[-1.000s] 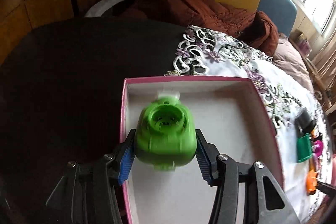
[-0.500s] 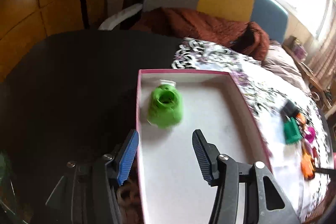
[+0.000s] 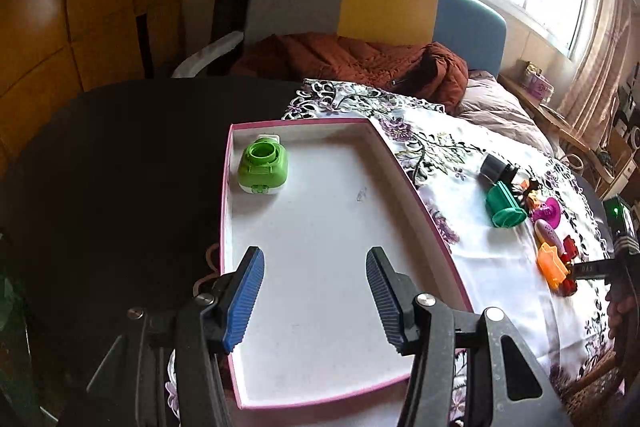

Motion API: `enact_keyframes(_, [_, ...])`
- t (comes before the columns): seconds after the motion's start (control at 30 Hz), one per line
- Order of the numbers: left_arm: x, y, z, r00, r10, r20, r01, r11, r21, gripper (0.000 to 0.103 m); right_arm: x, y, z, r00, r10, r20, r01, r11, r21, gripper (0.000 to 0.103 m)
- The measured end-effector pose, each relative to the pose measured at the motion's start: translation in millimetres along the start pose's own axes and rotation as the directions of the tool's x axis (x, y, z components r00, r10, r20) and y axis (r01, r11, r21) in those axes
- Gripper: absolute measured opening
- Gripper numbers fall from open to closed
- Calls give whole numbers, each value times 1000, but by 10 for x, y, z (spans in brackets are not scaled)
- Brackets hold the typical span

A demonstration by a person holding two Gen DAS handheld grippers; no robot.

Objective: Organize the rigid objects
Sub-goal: 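Open the left tool to release the green toy in the tray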

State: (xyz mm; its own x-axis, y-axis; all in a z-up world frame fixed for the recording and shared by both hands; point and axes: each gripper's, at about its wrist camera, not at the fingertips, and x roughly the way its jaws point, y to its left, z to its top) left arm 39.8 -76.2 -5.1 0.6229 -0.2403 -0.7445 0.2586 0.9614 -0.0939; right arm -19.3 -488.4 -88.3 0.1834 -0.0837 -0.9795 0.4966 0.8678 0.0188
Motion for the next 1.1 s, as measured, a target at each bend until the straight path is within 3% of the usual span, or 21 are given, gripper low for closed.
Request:
enact_keyframes(0.93, [-109,141,-186,1000,-10,-11,9,999,-45,54,-38,231,-143,999,-42,31,44,998,-45,26])
enact_keyframes(1.1, [-112,176,-207,1000,-5,-12,5,999,-48,54,-168,166,-169,996,-37,76,38,999,-12,26])
